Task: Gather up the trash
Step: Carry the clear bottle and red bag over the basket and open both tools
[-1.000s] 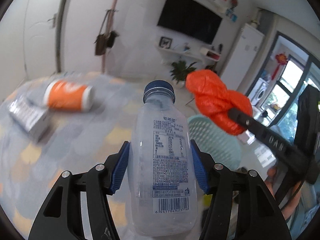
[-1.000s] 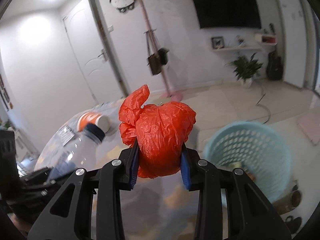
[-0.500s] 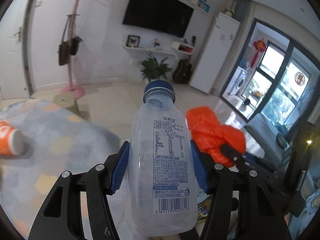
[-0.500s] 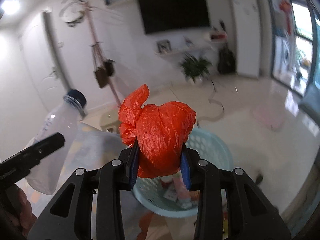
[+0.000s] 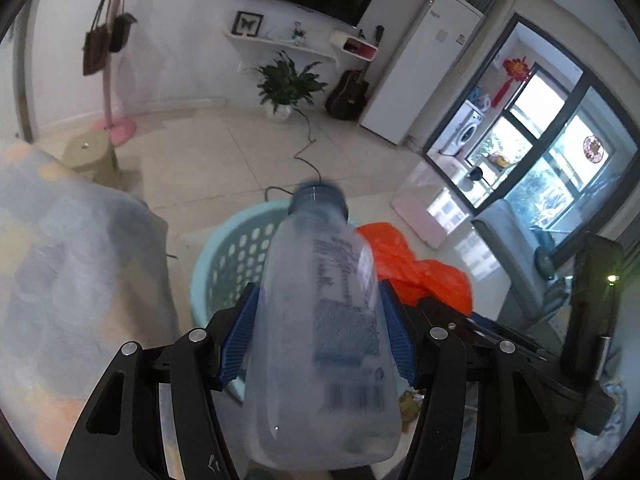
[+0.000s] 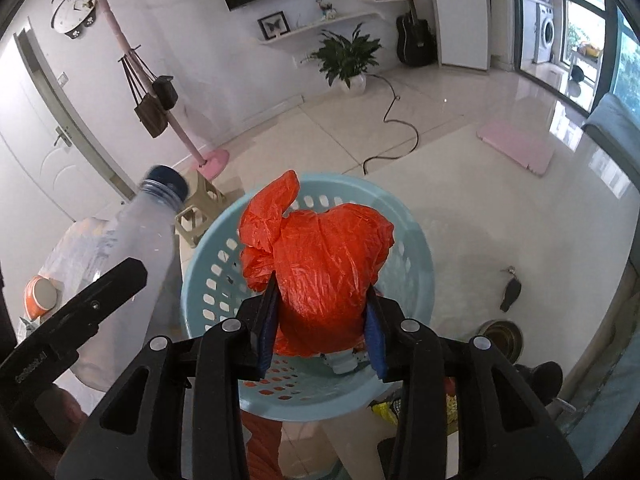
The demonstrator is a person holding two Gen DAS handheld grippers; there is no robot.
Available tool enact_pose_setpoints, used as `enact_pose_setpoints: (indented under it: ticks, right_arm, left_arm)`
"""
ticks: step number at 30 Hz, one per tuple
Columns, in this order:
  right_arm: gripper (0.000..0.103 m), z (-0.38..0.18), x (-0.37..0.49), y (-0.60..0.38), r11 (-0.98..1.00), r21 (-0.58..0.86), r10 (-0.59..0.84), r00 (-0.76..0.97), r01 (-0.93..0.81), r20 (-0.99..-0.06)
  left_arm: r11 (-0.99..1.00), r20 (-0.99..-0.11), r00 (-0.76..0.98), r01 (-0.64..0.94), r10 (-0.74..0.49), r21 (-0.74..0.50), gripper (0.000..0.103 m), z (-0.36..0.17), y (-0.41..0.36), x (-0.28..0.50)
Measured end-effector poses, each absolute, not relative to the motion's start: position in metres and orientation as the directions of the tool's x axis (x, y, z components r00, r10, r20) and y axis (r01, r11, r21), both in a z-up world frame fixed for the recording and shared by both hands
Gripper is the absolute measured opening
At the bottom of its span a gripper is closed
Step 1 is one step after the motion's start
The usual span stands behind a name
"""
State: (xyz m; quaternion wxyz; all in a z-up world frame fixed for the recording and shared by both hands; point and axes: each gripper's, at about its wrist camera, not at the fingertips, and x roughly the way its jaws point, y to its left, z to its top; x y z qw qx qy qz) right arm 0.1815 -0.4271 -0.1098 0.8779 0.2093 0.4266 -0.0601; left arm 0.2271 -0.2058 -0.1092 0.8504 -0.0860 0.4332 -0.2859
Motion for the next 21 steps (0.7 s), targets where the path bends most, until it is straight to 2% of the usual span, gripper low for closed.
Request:
enact_pose_setpoints:
  ticks: [4, 8, 21]
  right_arm:
    - [0.042, -0.116, 0.183, -0.431, 0.902, 0.316, 0.073, 0.615, 0.296, -0.785]
    - [0.052, -0.112, 0.181, -0.43, 0.903, 0.309, 0.062, 0.621, 0.298, -0.781]
    - [0.053, -0.073, 0.166, -0.382, 0.928, 0.34, 0.144, 0.698, 0.15, -0.701]
  left_arm:
    - [0.823, -0.681, 0.472, 0.411, -0.559, -0.391, 0.068, -0.107, -0.2, 0.227]
    - [0.822, -0.66, 0.496, 0.411, -0.565, -0.395, 0.074, -0.098, -0.196, 0.223]
    - [0.831, -0.589, 0.585, 0.39, -0.556, -0.397, 0.074, -0.064, -0.149, 0.192]
